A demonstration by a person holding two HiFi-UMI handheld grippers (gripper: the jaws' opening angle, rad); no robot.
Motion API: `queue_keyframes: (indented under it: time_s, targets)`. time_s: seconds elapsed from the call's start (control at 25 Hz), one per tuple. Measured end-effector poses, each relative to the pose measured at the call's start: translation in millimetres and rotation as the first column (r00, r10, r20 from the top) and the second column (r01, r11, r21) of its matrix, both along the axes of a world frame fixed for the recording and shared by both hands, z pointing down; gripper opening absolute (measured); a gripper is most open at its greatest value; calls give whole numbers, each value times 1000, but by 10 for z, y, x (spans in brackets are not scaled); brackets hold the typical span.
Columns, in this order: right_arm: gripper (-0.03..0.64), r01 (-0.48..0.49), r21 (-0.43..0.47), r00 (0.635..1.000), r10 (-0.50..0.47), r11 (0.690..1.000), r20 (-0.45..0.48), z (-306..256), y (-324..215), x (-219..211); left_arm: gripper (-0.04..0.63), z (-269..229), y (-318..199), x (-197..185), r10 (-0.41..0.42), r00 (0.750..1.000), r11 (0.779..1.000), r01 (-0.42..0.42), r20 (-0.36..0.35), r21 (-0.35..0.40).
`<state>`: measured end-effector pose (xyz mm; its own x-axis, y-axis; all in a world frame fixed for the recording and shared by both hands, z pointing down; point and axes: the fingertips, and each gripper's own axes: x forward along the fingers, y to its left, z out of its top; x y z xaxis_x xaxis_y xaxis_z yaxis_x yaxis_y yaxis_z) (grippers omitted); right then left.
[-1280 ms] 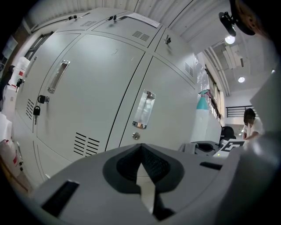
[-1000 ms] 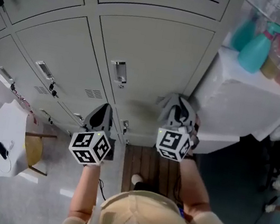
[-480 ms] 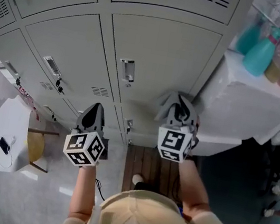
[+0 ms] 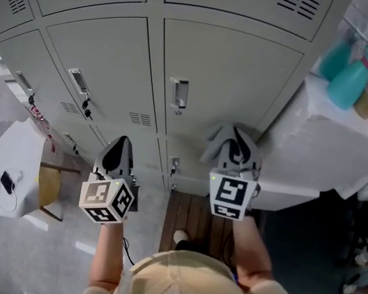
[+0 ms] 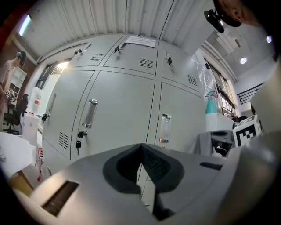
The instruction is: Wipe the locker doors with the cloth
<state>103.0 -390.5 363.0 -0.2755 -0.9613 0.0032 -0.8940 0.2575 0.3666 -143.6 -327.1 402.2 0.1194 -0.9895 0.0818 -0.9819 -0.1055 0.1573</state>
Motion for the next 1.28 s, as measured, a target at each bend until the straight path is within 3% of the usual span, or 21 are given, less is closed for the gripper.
queue_keyframes:
  time_s: [1.04, 1.28]
  targets:
    - [6, 108, -54, 985, -99, 993, 144, 7, 129, -140, -12, -26, 75, 158, -8, 1000, 1000, 8, 19, -4]
    - [6, 111, -29, 980, -105, 993, 169, -20, 106, -123, -12, -28, 91, 167, -15, 1000, 1000, 15, 23, -5]
